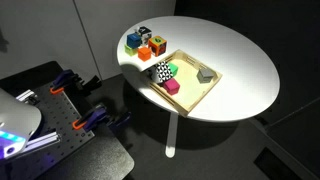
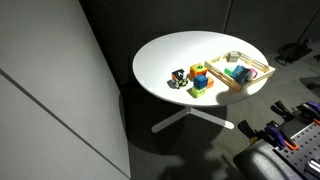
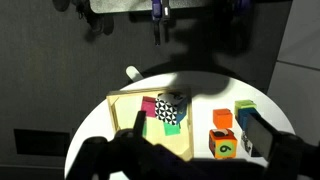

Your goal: Put the plush toy inside the tray

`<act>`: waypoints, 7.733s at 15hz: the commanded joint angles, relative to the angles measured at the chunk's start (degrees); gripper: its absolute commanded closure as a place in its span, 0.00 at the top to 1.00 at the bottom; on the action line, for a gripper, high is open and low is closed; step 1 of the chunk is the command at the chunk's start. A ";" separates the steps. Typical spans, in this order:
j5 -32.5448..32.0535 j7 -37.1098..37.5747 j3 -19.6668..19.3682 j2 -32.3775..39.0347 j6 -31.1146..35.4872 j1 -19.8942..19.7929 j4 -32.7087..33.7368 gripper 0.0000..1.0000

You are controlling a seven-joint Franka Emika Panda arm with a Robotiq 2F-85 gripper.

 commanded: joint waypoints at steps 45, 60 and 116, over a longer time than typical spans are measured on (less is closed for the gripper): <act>6.64 1.43 12.66 54.31 29.23 8.38 23.41 1.00; 6.52 1.14 12.95 60.46 32.82 8.25 27.32 1.00; -1.10 7.99 9.48 71.53 24.62 5.63 38.98 0.11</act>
